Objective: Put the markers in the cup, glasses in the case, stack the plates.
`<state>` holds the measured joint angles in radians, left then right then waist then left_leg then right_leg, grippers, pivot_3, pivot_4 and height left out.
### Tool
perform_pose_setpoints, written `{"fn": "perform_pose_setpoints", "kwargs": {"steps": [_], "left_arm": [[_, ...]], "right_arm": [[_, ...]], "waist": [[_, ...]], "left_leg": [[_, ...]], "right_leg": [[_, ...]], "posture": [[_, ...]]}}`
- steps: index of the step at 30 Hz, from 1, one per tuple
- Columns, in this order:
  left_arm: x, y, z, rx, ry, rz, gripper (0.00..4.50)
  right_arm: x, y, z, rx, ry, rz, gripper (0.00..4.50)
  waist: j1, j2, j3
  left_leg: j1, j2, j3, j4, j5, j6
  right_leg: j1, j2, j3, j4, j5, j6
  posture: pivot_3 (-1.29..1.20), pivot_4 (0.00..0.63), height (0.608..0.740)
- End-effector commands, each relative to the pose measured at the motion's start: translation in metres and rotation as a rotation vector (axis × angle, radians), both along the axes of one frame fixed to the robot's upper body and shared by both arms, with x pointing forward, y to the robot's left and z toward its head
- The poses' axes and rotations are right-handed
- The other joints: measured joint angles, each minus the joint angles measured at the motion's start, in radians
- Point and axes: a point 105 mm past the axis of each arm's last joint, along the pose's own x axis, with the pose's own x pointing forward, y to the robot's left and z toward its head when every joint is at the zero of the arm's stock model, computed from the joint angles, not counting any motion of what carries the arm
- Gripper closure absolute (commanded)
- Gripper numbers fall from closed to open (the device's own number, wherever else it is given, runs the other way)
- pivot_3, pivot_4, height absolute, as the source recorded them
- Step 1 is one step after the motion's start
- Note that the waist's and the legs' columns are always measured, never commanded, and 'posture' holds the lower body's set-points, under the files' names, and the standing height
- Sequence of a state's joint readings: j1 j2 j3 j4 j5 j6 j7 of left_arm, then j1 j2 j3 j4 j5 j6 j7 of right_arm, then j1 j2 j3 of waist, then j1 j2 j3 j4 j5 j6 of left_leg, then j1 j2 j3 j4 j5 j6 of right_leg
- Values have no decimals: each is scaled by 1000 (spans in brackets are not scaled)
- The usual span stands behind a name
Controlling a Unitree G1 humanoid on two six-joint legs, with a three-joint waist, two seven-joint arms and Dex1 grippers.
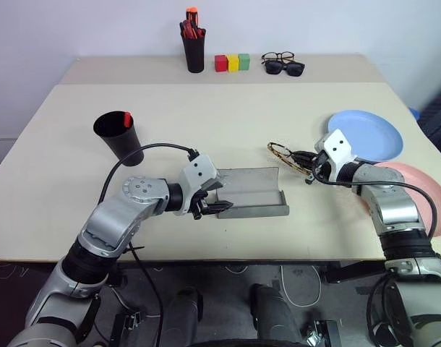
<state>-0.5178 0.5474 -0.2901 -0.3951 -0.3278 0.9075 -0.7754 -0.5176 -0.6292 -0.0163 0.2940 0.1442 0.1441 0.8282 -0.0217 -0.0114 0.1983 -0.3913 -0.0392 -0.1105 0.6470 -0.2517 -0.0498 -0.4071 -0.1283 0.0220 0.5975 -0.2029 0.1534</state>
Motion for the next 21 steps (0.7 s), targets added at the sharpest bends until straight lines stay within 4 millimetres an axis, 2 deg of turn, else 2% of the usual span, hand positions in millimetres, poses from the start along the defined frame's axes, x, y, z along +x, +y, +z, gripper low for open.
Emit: {"fn": "perform_pose_setpoints", "kwargs": {"steps": [1,4,7,14,21], "left_arm": [[-1,-3,7,-15,-38,-17,1675],[-1,-4,7,-15,-38,-20,1675],[-1,-4,8,-15,-37,-23,1675],[-3,-5,7,-11,-37,-26,1675],[-5,-2,7,-9,-33,-19,1675]], "right_arm": [[-5,0,19,-27,-102,52,4366],[-7,1,17,-76,-137,97,4366],[-9,-4,5,-197,-145,140,4366],[-1,-15,-9,-377,-224,198,4366],[2,-26,-2,-436,-305,229,4366]], "waist": [[1,0,0],[2,0,0],[1,0,0],[-6,0,0],[-20,0,0]], "left_leg": [[0,0,0,0,0,0],[0,0,0,0,0,0],[0,0,0,0,0,0],[0,0,0,0,0,0],[0,0,0,0,0,-1]], "right_leg": [[0,0,0,0,0,0],[0,0,0,0,0,0],[0,0,0,0,0,0],[0,0,0,0,0,0],[0,0,1,0,0,0]], "posture": [[0,150,739],[0,150,739],[0,150,739],[0,150,739],[0,150,739]]}}
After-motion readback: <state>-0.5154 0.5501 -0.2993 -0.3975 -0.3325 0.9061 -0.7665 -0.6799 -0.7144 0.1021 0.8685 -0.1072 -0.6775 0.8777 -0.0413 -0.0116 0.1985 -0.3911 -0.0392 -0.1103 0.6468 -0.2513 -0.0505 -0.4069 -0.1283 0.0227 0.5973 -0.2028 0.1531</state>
